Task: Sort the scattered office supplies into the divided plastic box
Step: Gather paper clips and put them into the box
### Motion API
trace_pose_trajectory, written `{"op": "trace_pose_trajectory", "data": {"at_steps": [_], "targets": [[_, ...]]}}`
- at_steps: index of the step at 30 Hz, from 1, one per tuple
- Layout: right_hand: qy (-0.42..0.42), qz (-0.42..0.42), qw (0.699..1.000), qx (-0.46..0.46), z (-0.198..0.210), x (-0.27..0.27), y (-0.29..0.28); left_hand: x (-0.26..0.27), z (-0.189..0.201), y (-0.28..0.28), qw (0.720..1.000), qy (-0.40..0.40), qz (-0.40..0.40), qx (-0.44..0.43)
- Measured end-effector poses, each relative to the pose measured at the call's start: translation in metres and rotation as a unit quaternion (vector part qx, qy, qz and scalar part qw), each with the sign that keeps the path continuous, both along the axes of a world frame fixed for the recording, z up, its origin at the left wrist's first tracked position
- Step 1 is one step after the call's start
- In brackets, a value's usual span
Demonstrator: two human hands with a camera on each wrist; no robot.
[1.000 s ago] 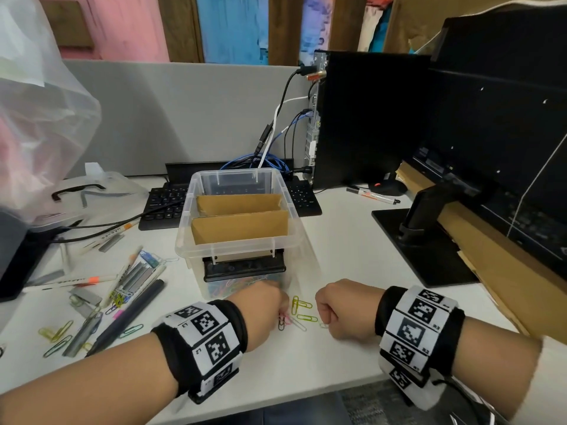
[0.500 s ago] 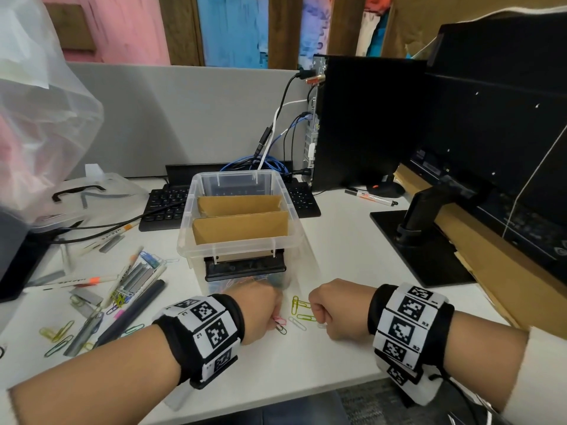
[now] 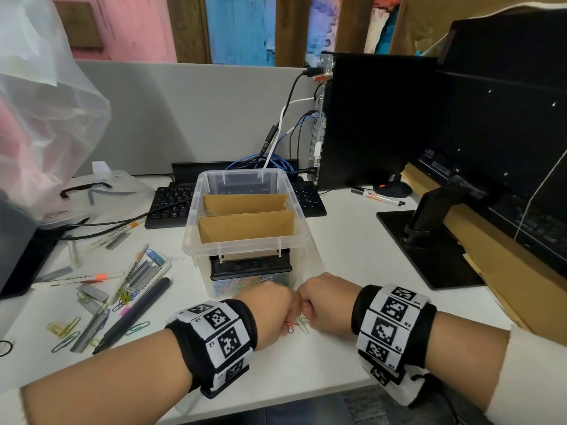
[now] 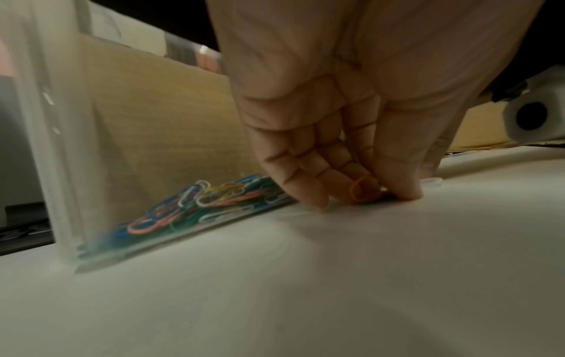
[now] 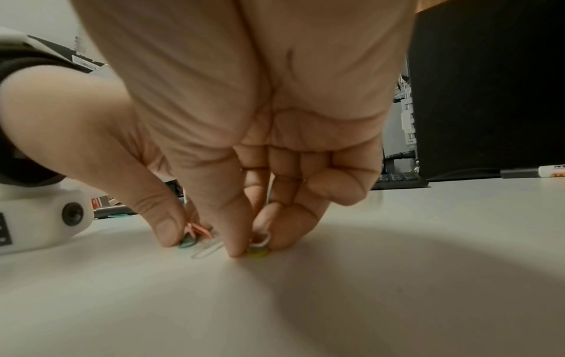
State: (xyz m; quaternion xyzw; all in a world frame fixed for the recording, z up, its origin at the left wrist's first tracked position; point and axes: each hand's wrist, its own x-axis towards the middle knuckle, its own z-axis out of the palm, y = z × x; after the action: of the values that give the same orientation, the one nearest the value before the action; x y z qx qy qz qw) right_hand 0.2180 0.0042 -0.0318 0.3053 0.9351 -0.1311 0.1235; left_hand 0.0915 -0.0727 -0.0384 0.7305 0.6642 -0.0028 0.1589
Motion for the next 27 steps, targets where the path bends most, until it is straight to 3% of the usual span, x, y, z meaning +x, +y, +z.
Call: {"op": "trace_pose_trajectory", "data": {"at_steps": [9, 14, 22, 27], "targets": [[-0.013, 0.009, 0.999, -0.046, 0.006, 0.013, 0.003, 0.000, -0.001, 0.001, 0.998, -0.003, 0.034, -0.044], [0.019, -0.012, 0.999, -0.024, 0.009, 0.012, 0.012, 0.003, 0.000, 0.001, 0.995, 0.065, -0.002, -0.077], [0.019, -0.003, 1.000, -0.008, 0.001, -0.010, 0.010, 0.011, -0.002, -0.006, 0.993, 0.102, -0.045, -0.036], [0.028, -0.017, 0.999, -0.022, -0.001, -0.009, 0.012, 0.010, -0.001, -0.008, 0.998, 0.049, -0.043, -0.019]]}}
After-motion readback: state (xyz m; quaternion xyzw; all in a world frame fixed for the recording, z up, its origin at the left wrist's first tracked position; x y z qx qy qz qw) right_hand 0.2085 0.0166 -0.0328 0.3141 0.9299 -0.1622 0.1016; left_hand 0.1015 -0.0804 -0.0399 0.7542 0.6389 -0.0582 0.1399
